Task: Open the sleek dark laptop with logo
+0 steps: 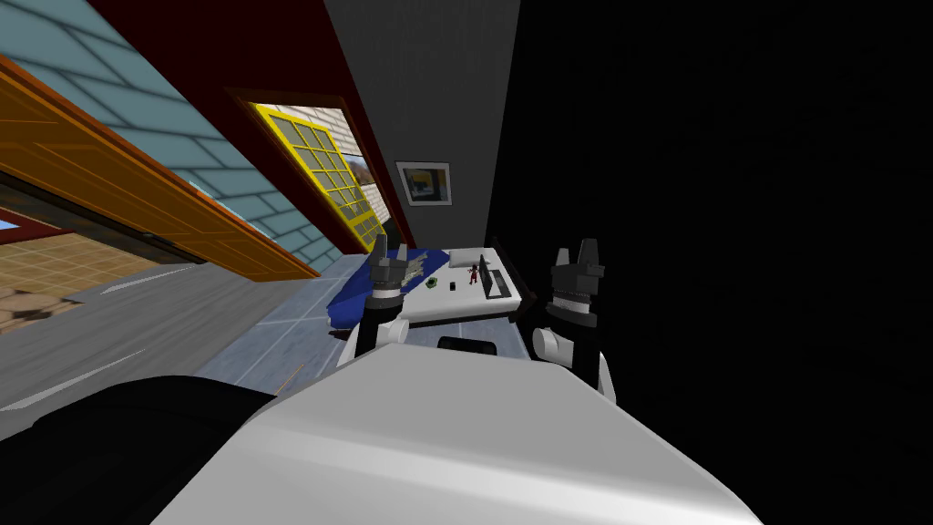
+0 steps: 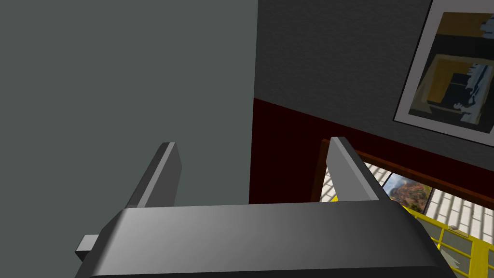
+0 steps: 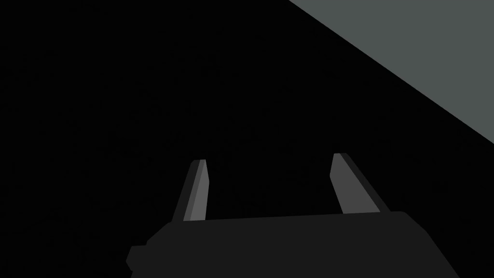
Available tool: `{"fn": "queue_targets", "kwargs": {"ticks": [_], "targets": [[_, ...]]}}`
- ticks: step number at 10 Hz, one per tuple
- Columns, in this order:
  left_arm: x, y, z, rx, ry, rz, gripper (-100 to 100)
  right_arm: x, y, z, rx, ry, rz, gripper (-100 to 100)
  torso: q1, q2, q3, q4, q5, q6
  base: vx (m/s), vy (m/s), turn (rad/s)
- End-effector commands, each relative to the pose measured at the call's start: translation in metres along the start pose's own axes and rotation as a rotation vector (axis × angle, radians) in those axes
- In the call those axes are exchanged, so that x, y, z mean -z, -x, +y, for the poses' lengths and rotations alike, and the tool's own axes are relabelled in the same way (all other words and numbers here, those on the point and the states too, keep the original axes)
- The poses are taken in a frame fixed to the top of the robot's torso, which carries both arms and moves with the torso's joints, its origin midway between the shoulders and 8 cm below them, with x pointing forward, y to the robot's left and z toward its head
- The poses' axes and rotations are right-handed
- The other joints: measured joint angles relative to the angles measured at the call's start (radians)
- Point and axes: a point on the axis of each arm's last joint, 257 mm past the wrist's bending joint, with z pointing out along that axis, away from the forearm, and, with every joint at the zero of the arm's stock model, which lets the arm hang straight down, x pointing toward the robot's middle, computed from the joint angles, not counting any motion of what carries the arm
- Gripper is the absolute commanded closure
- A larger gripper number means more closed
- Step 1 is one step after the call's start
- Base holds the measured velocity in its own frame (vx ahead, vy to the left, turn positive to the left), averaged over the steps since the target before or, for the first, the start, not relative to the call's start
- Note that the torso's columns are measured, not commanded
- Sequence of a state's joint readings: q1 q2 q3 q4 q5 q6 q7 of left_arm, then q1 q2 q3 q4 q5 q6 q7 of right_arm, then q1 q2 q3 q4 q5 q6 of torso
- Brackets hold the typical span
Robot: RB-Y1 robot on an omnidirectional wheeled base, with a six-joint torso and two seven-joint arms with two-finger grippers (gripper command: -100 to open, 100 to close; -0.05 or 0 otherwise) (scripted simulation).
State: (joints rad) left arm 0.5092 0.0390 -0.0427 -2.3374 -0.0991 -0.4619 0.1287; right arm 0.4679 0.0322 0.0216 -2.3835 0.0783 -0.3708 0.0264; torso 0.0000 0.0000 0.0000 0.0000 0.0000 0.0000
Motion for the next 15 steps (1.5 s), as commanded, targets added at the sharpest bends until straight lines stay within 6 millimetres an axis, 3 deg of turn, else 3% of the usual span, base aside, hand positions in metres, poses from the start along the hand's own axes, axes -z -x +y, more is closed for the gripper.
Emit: {"fn": "queue_targets", "kwargs": {"ticks": [1, 9, 10, 12, 15], "targets": [[0.000, 0.000, 0.000, 0.000, 0.000, 0.000, 0, 0.000, 0.000, 0.000, 0.000, 0.000, 0.000, 0, 0.000, 0.040, -0.082, 0.041, 0.000, 0.000, 0.000, 0.000, 0.000], [0.000, 0.000, 0.000, 0.000, 0.000, 0.000, 0, 0.000, 0.000, 0.000, 0.000, 0.000, 0.000, 0, 0.000, 0.618, -1.234, 0.617, 0.000, 0.000, 0.000, 0.000, 0.000], [0.000, 0.000, 0.000, 0.000, 0.000, 0.000, 0, 0.001, -0.007, -0.005, 0.028, -0.009, 0.041, -100, 0.000, 0.691, -1.382, 0.691, 0.000, 0.000, 0.008, 0.000, 0.016], [0.000, 0.000, 0.000, 0.000, 0.000, 0.000, 0, 0.003, -0.019, -0.016, 0.082, -0.034, 0.105, -100, 0.000, 0.734, -1.471, 0.734, 0.000, 0.000, 0.008, 0.001, 0.021], [0.000, 0.000, 0.000, 0.000, 0.000, 0.000, 0, 0.010, -0.037, -0.044, 0.190, -0.092, 0.198, -100, 0.000, 0.738, -1.476, 0.738, 0.000, 0.000, 0.015, 0.002, 0.036]]}}
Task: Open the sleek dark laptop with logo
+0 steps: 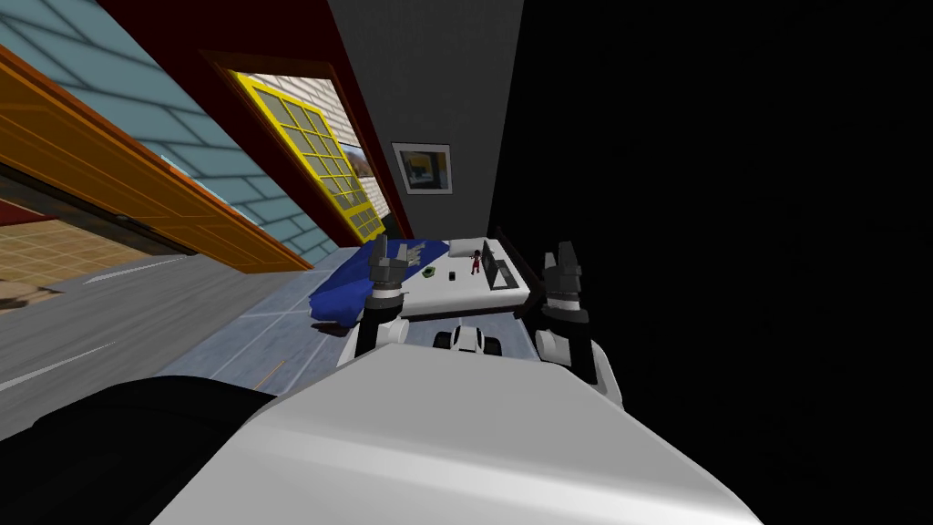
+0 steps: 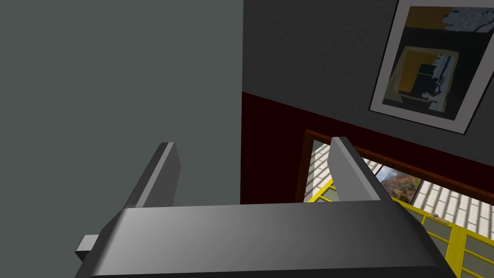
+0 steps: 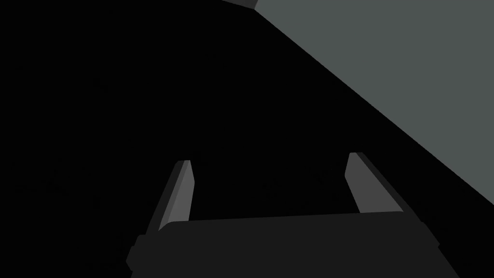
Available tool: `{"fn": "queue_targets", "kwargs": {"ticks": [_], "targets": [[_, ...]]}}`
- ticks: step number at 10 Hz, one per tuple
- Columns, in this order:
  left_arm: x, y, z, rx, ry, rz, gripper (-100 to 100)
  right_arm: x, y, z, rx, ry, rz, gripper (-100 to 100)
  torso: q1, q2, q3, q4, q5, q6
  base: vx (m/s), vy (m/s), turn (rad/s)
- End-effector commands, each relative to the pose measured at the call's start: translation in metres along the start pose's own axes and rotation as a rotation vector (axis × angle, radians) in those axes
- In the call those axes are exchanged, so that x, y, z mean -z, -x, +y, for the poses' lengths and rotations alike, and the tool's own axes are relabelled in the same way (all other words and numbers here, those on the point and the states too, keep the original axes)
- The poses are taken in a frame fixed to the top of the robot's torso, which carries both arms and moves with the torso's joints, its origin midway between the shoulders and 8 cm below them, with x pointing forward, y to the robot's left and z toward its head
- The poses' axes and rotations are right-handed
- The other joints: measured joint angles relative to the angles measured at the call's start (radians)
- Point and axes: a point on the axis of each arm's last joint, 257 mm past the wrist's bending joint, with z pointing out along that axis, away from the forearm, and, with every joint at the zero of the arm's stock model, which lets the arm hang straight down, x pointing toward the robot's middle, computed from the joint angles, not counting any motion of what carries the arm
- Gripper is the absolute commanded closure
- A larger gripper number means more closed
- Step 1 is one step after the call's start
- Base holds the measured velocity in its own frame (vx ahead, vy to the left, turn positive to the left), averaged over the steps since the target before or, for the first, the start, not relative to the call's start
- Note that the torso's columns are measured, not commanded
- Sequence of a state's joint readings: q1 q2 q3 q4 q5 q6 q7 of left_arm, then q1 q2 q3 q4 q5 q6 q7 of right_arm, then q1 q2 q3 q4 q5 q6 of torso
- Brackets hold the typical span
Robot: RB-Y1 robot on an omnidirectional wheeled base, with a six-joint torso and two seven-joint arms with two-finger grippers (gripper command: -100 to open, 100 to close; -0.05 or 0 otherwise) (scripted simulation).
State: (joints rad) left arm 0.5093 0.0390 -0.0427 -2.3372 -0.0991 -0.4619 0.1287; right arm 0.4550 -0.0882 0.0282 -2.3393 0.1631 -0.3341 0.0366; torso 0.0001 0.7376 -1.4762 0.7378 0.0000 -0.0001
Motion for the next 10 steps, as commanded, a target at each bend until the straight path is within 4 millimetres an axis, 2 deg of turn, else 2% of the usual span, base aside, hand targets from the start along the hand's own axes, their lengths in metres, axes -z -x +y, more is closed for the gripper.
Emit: {"fn": "queue_targets", "kwargs": {"ticks": [1, 2, 4, 5, 7, 8, 9, 10], "targets": [[0.000, 0.000, 0.000, 0.000, 0.000, 0.000, 0, 0.002, -0.020, -0.026, 0.097, -0.063, 0.079, -100, 0.000, 0.000, 0.000, 0.000, 0.000, 0.000, 0.024, -0.001, 0.043], [0.000, 0.000, 0.000, 0.000, 0.000, 0.000, 0, 0.002, -0.021, -0.026, 0.106, -0.063, 0.082, -100, 0.000, 0.000, 0.000, 0.000, 0.000, 0.000, 0.018, -0.001, 0.013], [0.000, 0.000, 0.000, 0.000, 0.000, 0.000, 0, 0.007, -0.034, -0.052, 0.185, -0.120, 0.136, -100, 0.000, 0.001, 0.001, 0.000, 0.000, 0.000, 0.015, 0.002, 0.042], [0.000, 0.000, 0.000, 0.000, 0.000, 0.000, 0, 0.007, -0.035, -0.052, 0.202, -0.119, 0.141, -100, 0.000, 0.000, 0.000, 0.000, 0.000, 0.000, 0.016, 0.002, 0.023], [0.000, 0.000, 0.000, 0.000, 0.000, 0.000, 0, 0.013, -0.046, -0.081, 0.284, -0.183, 0.192, -100, 0.000, 0.000, 0.000, 0.000, 0.000, 0.000, 0.023, 0.002, 0.047], [0.000, 0.000, 0.000, 0.000, 0.000, 0.000, 0, 0.014, -0.048, -0.081, 0.310, -0.181, 0.199, -100, 0.000, 0.000, 0.000, 0.000, 0.000, 0.000, 0.023, 0.000, 0.022], [0.000, 0.000, 0.000, 0.000, 0.000, 0.000, 0, 0.018, -0.053, -0.096, 0.352, -0.215, 0.224, -100, 0.000, 0.000, 0.000, 0.000, 0.000, 0.000, 0.019, 0.002, 0.045], [0.000, 0.000, 0.000, 0.000, 0.000, 0.000, 0, 0.018, -0.053, -0.096, 0.368, -0.213, 0.228, -100, 0.000, 0.001, 0.000, 0.000, 0.000, 0.000, 0.013, 0.000, 0.020]]}}
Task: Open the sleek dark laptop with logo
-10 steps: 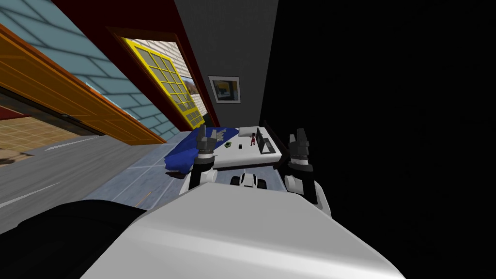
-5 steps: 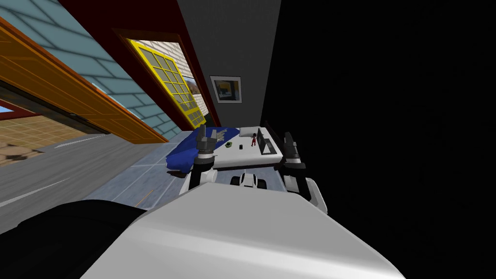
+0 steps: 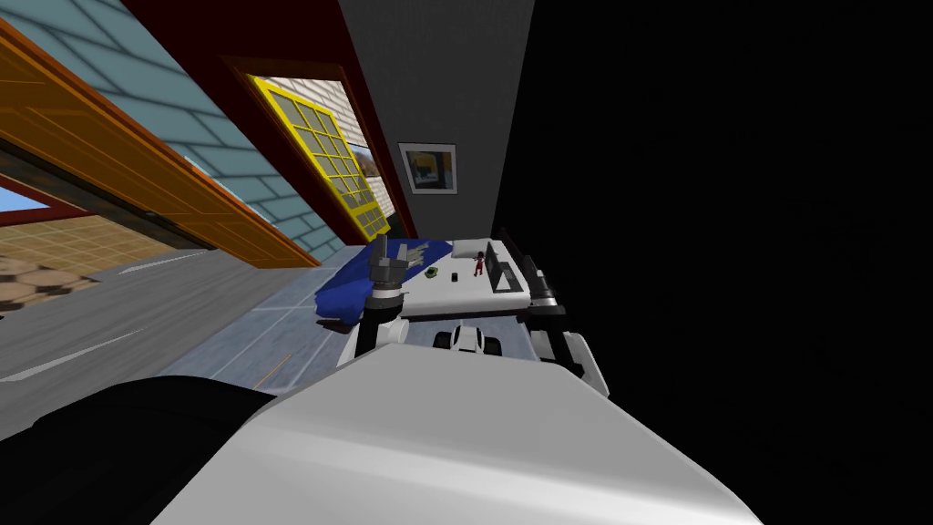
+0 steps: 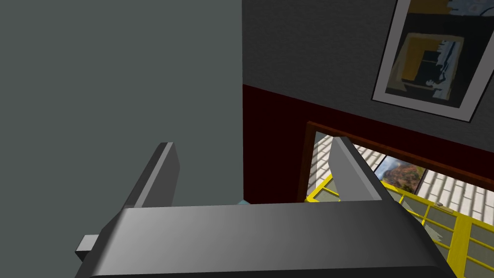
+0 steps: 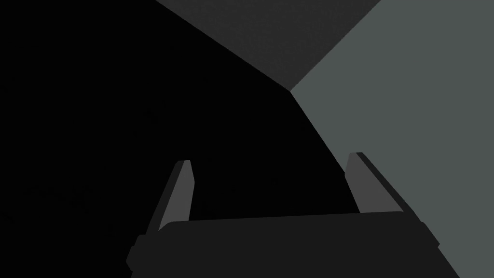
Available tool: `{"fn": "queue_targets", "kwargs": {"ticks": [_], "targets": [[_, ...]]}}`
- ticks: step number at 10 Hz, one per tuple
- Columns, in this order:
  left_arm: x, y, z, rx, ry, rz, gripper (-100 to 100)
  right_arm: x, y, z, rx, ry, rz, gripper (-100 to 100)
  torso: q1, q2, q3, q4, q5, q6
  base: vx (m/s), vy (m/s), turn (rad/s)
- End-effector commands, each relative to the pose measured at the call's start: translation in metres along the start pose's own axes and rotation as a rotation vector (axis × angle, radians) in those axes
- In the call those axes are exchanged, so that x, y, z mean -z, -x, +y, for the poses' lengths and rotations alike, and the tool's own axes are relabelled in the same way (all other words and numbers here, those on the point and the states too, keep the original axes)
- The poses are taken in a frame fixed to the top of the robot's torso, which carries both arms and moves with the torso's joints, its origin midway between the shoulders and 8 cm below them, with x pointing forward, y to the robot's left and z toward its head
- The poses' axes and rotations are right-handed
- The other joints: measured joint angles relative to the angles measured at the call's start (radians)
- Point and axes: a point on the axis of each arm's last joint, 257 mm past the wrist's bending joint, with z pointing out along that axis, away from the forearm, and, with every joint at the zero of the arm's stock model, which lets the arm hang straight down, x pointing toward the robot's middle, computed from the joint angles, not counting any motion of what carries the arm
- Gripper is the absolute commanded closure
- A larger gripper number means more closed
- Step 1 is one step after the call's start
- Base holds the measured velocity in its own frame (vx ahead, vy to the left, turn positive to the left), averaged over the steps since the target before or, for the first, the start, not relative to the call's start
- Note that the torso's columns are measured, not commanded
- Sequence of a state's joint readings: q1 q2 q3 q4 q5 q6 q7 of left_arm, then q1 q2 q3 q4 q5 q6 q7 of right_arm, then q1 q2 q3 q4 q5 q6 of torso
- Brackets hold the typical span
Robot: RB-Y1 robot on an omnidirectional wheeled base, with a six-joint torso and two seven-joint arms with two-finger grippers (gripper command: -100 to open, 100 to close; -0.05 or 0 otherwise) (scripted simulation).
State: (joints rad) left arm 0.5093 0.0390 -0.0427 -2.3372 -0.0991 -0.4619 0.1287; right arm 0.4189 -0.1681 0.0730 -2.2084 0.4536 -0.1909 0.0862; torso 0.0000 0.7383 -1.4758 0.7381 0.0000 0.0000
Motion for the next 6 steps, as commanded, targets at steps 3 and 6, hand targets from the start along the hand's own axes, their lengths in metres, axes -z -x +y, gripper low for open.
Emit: {"fn": "queue_targets", "kwargs": {"ticks": [3, 6], "targets": [[0.000, 0.000, 0.000, 0.000, 0.000, 0.000, 0, -0.002, -0.024, -0.037, 0.146, -0.088, 0.071, -100, 0.000, 0.000, 0.000, 0.000, 0.000, 0.000, 0.015, 0.000, 0.035], [0.000, 0.000, 0.000, 0.000, 0.000, 0.000, 0, -0.001, -0.034, -0.052, 0.229, -0.123, 0.103, -100, 0.000, -0.001, 0.000, 0.000, 0.000, 0.000, 0.019, 0.001, 0.033]]}}
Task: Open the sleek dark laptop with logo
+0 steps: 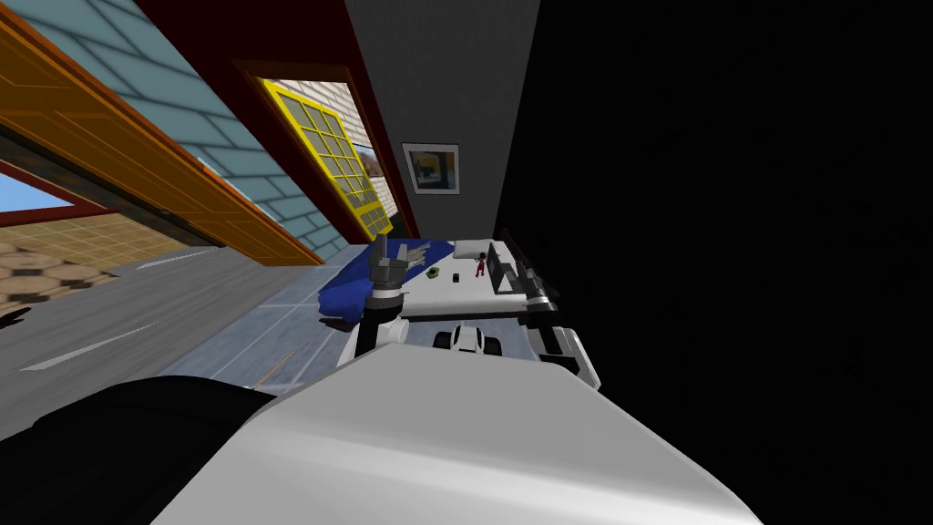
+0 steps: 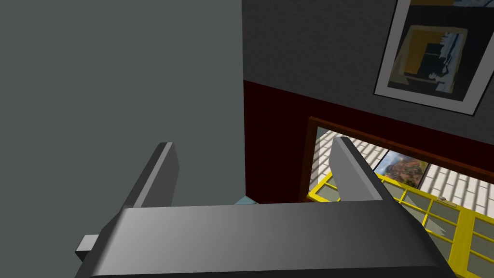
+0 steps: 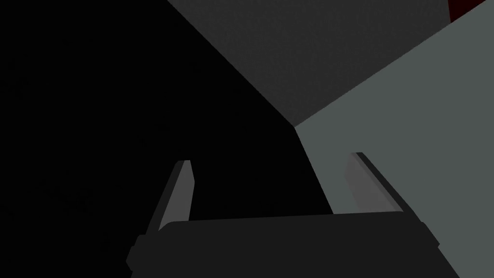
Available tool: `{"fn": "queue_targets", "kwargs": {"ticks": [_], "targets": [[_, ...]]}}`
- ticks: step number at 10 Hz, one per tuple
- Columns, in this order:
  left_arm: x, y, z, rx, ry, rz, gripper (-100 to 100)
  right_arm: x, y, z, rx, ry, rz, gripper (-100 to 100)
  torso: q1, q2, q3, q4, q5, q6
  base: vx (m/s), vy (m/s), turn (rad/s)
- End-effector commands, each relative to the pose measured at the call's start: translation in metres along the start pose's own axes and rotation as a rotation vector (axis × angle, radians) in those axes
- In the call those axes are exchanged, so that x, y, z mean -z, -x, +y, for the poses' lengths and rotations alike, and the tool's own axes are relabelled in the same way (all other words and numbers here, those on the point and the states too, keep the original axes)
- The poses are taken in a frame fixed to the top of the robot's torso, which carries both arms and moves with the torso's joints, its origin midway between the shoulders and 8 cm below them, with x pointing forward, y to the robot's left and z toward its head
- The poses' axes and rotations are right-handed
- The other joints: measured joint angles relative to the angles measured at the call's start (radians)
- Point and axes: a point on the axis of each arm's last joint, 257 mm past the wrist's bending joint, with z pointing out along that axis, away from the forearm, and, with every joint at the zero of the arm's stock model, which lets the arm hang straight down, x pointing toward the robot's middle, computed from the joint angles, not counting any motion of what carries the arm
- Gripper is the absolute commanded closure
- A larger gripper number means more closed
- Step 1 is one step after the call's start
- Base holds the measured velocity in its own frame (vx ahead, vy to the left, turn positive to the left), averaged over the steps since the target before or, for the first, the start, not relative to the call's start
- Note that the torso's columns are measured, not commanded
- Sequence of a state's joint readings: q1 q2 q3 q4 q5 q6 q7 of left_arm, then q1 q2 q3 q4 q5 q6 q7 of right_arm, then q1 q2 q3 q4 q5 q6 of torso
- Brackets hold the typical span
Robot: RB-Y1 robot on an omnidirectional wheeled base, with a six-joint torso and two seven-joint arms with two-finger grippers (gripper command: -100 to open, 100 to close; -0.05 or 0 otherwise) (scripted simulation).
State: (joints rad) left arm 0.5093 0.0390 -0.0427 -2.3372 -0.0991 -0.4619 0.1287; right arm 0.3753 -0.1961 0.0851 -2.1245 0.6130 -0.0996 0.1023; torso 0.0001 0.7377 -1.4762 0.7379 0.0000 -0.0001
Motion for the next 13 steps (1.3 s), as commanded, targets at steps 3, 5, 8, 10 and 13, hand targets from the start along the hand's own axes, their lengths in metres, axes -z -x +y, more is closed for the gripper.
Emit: {"fn": "queue_targets", "kwargs": {"ticks": [3, 5, 8, 10, 13], "targets": [[0.000, 0.000, 0.000, 0.000, 0.000, 0.000, 0, 0.000, -0.030, -0.034, 0.151, -0.094, 0.069, -100, 0.000, 0.000, 0.000, 0.000, 0.000, 0.000, 0.019, 0.001, 0.041], [0.000, 0.000, 0.000, 0.000, 0.000, 0.000, 0, 0.001, -0.041, -0.048, 0.219, -0.130, 0.097, -100, 0.000, 0.001, 0.000, 0.000, 0.000, 0.000, 0.018, 0.000, 0.041], [0.000, 0.000, 0.000, 0.000, 0.000, 0.000, 0, 0.002, -0.051, -0.062, 0.320, -0.164, 0.125, -100, 0.000, 0.000, 0.000, 0.000, 0.000, 0.000, 0.020, 0.001, 0.035], [0.000, 0.000, 0.000, 0.000, 0.000, 0.000, 0, 0.004, -0.060, -0.076, 0.387, -0.200, 0.151, -100, 0.000, 0.000, 0.000, 0.000, 0.000, 0.000, 0.022, -0.001, 0.040], [0.000, 0.000, 0.000, 0.000, 0.000, 0.000, 0, 0.006, -0.069, -0.090, 0.468, -0.233, 0.176, -100, 0.000, 0.000, 0.000, 0.000, 0.000, 0.000, 0.017, -0.002, 0.024]]}}
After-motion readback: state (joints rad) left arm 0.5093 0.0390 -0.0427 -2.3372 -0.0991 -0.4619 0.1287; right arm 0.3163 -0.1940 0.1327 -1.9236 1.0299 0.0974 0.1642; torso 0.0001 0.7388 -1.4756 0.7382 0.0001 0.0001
